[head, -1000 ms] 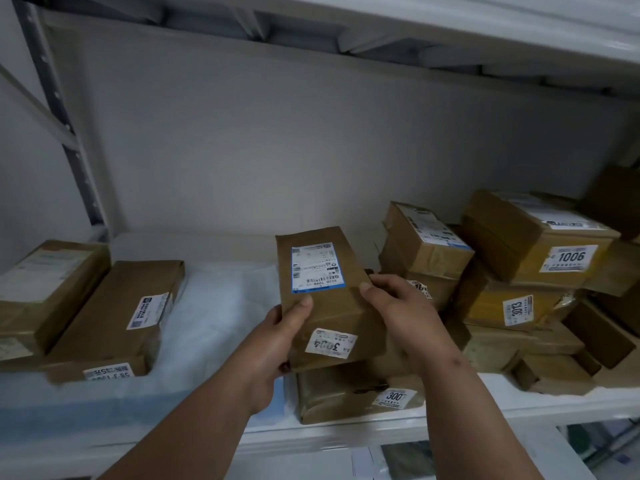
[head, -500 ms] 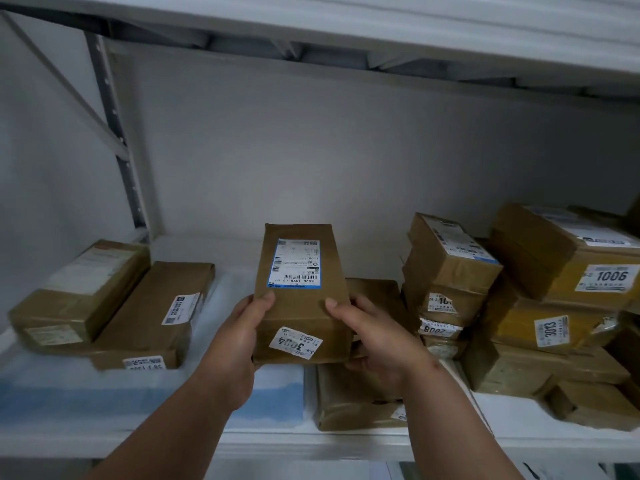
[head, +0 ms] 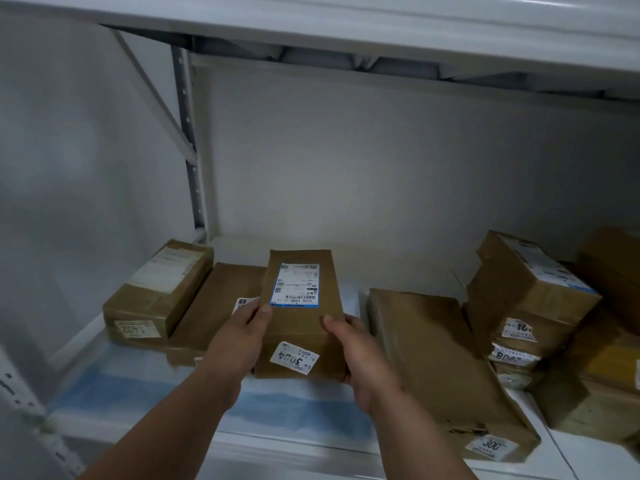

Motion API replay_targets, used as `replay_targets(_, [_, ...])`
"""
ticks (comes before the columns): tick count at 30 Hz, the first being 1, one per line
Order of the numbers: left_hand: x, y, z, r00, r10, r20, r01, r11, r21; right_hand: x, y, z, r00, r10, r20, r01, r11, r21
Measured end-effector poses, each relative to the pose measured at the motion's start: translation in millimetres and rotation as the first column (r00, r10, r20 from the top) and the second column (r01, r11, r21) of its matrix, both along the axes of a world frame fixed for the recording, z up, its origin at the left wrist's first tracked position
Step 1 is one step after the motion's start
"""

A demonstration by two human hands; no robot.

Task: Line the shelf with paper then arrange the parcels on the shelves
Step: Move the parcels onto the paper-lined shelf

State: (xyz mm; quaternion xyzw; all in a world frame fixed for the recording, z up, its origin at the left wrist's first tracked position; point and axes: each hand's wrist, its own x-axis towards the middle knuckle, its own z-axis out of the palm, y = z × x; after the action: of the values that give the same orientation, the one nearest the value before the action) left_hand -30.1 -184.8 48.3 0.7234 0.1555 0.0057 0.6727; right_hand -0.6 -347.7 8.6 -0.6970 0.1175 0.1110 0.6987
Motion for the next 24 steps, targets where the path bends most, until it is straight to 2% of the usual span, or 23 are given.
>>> replay_targets(8, [12.6,24.4,-16.5,0.989,-0.14,-0.057,0.147,0.974,0.17,-0.1,20.8,-21.1,0.998,-0.035,-0.056,0.032,0.998,-0.057])
replay_targets(13, [18.4,31.0,-19.6,0.986,-0.151,-0.068,0.163,0.961,0.224,-1.0,24.6,-12.4,0.999,-0.02,-0.037,0.015,0.991,-0.133])
replay_targets(17, [20.3,33.4,-24.5,0.989,-0.143,-0.046,0.149,0.969,0.198,-1.4,25.4,-7.3,0.999,-0.031,-0.035,0.026,0.991,-0.133])
replay_targets(24, [26.1,33.3,-20.6,0.989,-0.123,0.085,0.114,0.989,0.096,-1.4,28.7,-1.3,0.985,-0.17,0.037,0.171,0.985,-0.006])
